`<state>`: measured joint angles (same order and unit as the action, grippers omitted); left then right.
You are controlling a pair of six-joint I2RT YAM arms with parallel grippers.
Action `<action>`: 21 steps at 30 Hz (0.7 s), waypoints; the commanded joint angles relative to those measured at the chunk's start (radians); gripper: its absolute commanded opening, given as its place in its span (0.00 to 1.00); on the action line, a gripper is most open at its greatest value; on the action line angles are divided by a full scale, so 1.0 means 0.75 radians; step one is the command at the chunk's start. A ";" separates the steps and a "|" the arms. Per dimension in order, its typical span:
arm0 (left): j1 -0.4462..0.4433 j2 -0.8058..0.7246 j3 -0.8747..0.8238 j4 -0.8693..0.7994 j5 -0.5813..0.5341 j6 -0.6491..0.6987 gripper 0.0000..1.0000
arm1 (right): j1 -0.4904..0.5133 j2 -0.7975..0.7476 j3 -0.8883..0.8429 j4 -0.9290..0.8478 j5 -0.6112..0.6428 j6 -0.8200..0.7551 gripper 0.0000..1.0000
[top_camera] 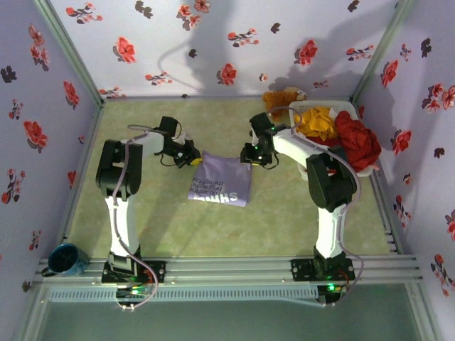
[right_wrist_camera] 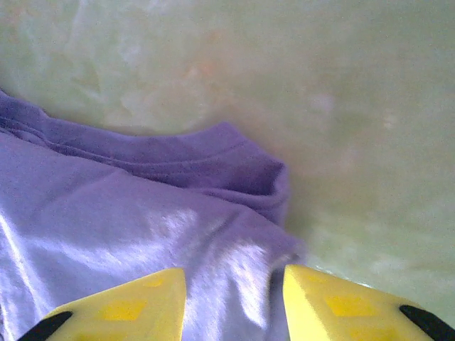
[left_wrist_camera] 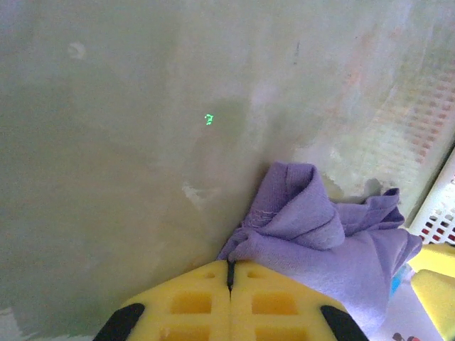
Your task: Fold and stack the t-shirts
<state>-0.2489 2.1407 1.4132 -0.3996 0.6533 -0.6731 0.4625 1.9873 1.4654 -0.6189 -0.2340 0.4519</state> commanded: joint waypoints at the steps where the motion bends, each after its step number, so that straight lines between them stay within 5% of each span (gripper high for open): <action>1: -0.010 0.032 -0.011 -0.143 -0.165 0.061 0.00 | -0.009 -0.049 0.046 -0.114 0.106 -0.029 0.44; 9: -0.016 0.023 -0.005 -0.150 -0.167 0.059 0.00 | -0.018 0.113 0.136 -0.101 -0.035 -0.090 0.42; 12: -0.023 0.024 -0.012 -0.156 -0.174 0.068 0.00 | -0.026 0.145 0.152 -0.091 -0.048 -0.103 0.31; 16: -0.030 0.019 -0.032 -0.163 -0.188 0.085 0.00 | -0.026 0.110 0.149 -0.107 -0.041 -0.114 0.02; 21: -0.035 0.007 -0.043 -0.192 -0.208 0.118 0.00 | 0.008 -0.047 0.081 -0.095 0.023 -0.136 0.00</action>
<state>-0.2657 2.1307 1.4239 -0.4271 0.6003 -0.6292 0.4541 2.0533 1.5448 -0.6819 -0.2459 0.3733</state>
